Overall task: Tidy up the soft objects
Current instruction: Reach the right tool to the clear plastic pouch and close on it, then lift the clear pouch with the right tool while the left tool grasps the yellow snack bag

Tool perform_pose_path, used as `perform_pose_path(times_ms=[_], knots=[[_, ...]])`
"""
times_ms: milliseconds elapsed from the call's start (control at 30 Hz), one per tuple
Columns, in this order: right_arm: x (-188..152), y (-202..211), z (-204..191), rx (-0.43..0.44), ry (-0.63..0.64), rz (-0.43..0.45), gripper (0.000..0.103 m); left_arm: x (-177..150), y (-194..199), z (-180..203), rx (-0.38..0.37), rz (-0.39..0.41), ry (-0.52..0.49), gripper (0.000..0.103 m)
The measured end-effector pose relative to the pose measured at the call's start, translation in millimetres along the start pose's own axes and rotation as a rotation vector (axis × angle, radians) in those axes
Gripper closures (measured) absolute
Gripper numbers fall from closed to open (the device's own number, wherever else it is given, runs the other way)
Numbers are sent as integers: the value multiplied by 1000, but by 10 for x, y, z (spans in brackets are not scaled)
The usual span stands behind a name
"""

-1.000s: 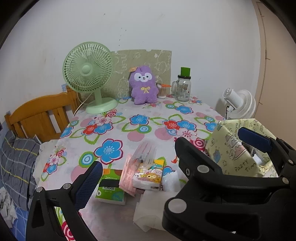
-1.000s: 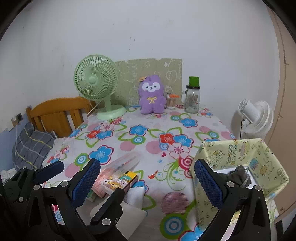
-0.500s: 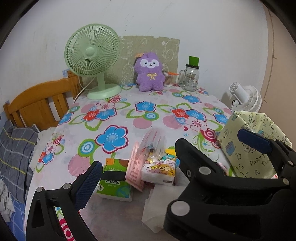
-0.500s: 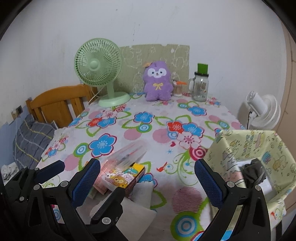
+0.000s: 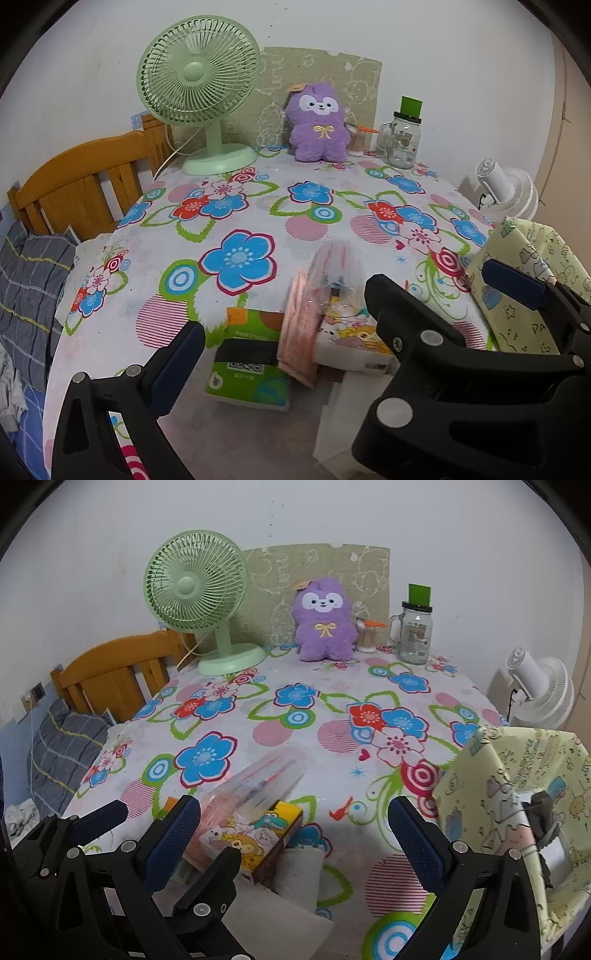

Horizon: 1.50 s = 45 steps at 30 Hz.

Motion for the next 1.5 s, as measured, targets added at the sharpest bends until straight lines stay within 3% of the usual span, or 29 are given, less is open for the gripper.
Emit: perform_pose_path(times_ms=[167, 367, 700, 833, 933, 1000, 1033, 1067, 1133, 1233, 1500], knots=[[72, -72, -41, 15, -9, 0, 1, 77, 17, -130, 28, 23, 29, 0], [165, -217, -137, 9, 3, -11, 1, 129, -128, -237, 34, -16, 51, 0], [198, -556, -220, 0, 3, -75, 11, 134, -332, -343, 49, -68, 76, 0], [152, -704, -229, 9, 9, -139, 19, 114, -395, -332, 73, -81, 62, 1], [108, -791, -215, 20, 2, -183, 33, 95, -439, -327, 83, -96, 52, 2], [78, -829, -215, 33, 5, -201, 35, 83, -460, -329, 79, -107, 50, 2], [72, -831, -215, 34, 6, -203, 37, 80, -467, -327, 78, -109, 49, 2], [66, -823, -218, 34, 8, -199, 48, 79, -469, -320, 84, -110, 47, 2], [73, -806, -217, 17, 20, -186, 53, 89, -453, -306, 81, -101, 45, 2], [90, -767, -191, 11, 17, -167, 69, 98, -427, -287, 74, -94, 45, 2], [111, -658, -126, 40, 9, -139, 81, 113, -341, -191, 69, -75, 38, 2]])
Point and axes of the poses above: each gripper's, at about its wrist camera, not at the fingertips, and y roughly against the way its jaws point, z to its right, x to its top, the point moved 2 cm from there along -y, roughly the way its jaws point, and after that the axes turned 3 degrees about y, right-handed, at the moved point
